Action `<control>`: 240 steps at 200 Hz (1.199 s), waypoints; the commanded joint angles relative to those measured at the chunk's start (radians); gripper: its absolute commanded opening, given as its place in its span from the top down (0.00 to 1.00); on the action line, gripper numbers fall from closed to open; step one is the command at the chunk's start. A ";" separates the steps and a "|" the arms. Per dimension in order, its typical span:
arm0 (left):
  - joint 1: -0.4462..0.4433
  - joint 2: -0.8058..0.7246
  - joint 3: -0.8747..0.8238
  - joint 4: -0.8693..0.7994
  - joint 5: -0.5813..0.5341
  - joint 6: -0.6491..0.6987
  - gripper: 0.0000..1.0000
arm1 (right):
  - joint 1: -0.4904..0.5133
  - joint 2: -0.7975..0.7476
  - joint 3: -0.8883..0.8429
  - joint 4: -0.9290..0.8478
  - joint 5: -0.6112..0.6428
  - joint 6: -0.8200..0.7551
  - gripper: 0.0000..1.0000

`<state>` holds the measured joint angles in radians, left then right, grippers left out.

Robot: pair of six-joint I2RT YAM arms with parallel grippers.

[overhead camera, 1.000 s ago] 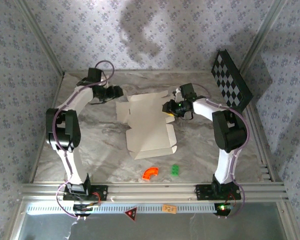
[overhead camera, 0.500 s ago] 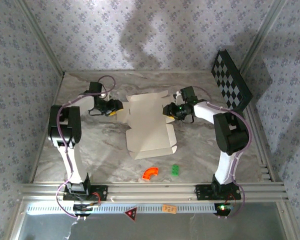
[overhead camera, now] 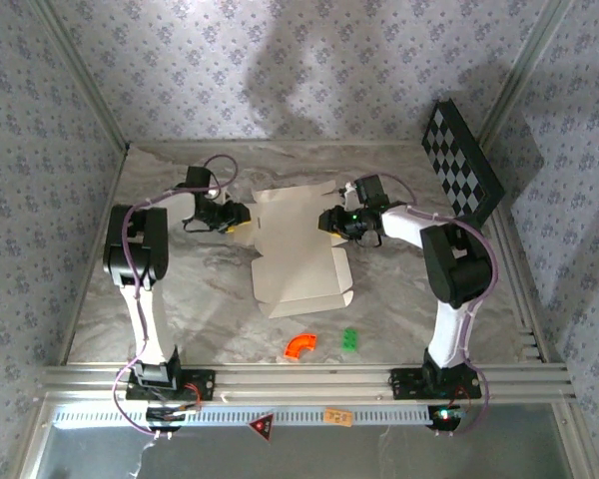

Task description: Fold the paper box

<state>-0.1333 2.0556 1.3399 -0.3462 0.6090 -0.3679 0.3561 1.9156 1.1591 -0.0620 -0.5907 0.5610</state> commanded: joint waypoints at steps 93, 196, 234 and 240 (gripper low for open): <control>-0.007 -0.036 0.010 0.083 0.119 -0.025 0.76 | 0.007 0.055 -0.018 0.054 -0.037 0.040 0.62; -0.023 -0.134 0.045 0.077 0.175 0.002 0.92 | -0.041 -0.072 0.011 0.014 -0.034 0.013 0.70; -0.042 -0.204 0.037 0.119 0.146 0.058 0.94 | -0.059 -0.170 0.024 -0.101 0.025 -0.102 0.72; -0.047 -0.224 0.025 0.144 0.139 0.074 0.94 | -0.064 -0.192 0.024 -0.099 0.031 -0.119 0.72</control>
<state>-0.1608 1.9327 1.3506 -0.2604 0.7444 -0.3660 0.3054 1.8103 1.1542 -0.0845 -0.5911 0.5339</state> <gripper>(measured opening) 0.079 0.281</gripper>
